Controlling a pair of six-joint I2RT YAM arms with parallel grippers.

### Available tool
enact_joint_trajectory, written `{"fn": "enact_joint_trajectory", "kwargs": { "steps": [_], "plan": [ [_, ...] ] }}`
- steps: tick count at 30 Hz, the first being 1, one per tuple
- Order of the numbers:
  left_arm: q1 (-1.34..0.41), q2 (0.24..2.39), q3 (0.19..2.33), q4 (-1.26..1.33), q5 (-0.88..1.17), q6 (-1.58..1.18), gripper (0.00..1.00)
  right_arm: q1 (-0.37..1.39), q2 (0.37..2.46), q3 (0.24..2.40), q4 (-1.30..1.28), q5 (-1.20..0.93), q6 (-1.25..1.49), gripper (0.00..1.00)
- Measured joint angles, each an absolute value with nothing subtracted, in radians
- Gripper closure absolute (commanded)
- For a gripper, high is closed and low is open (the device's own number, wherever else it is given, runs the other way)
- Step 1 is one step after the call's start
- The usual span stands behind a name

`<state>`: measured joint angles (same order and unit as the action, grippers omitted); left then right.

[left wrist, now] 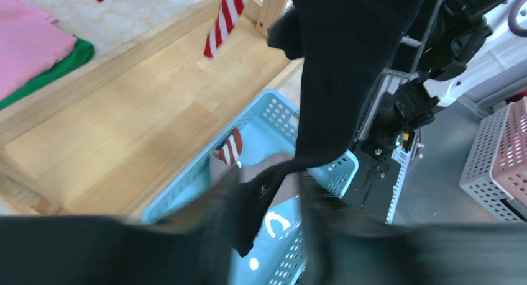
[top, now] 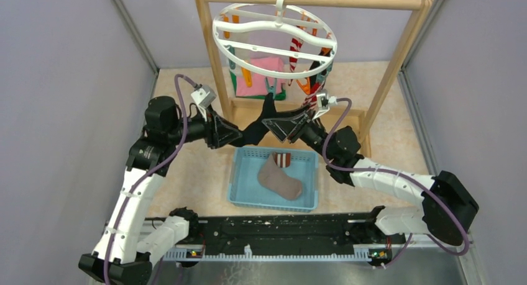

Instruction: Remove the socks clipped to the hanger

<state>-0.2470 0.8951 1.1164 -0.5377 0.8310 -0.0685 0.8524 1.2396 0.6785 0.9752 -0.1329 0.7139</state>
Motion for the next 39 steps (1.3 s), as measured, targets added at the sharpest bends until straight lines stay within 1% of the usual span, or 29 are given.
{"fn": "enact_joint_trajectory", "kwargs": {
  "steps": [1, 2, 3, 4, 5, 6, 9, 15, 21, 27, 29, 35, 39],
  "plan": [
    [-0.247, 0.903, 1.124, -0.538, 0.842, -0.081, 0.32, 0.855, 1.240, 0.679, 0.986, -0.134, 0.716, 0.69],
    [-0.247, 0.913, 1.134, -0.534, 0.854, -0.090, 0.25, 0.856, 1.242, 0.679, 0.997, -0.138, 0.717, 0.80],
    [-0.248, 0.925, 1.146, -0.529, 0.863, -0.097, 0.22, 0.856, 1.245, 0.682, 1.007, -0.141, 0.717, 0.89],
    [-0.248, 0.936, 1.158, -0.525, 0.871, -0.104, 0.19, 0.857, 1.247, 0.685, 1.010, -0.142, 0.713, 0.96],
    [-0.248, 0.946, 1.172, -0.521, 0.878, -0.114, 0.15, 0.857, 1.251, 0.690, 1.010, -0.144, 0.714, 0.99],
    [-0.248, 0.959, 1.189, -0.515, 0.884, -0.127, 0.13, 0.857, 1.253, 0.695, 1.008, -0.147, 0.715, 0.99],
    [-0.248, 1.018, 1.283, -0.480, 0.901, -0.172, 0.11, 0.858, 1.257, 0.708, 1.002, -0.149, 0.715, 1.00],
    [-0.251, 1.119, 1.441, -0.353, 0.923, -0.297, 0.10, 0.874, 1.309, 0.749, 1.000, -0.150, 0.714, 1.00],
    [-0.268, 1.171, 1.464, -0.271, 0.922, -0.381, 0.11, 0.920, 1.398, 0.816, 0.993, -0.152, 0.711, 1.00],
    [-0.276, 1.185, 1.464, -0.233, 0.864, -0.399, 0.11, 0.942, 1.462, 0.873, 0.995, -0.155, 0.708, 1.00],
    [-0.276, 1.185, 1.464, -0.223, 0.847, -0.399, 0.12, 0.945, 1.472, 0.883, 0.994, -0.155, 0.708, 1.00],
    [-0.283, 1.202, 1.465, -0.196, 0.816, -0.398, 0.23, 0.951, 1.491, 0.908, 0.995, -0.152, 0.707, 1.00],
    [-0.307, 1.223, 1.466, -0.193, 0.787, -0.389, 0.28, 0.953, 1.507, 0.926, 0.993, -0.150, 0.707, 1.00]
  ]
}}
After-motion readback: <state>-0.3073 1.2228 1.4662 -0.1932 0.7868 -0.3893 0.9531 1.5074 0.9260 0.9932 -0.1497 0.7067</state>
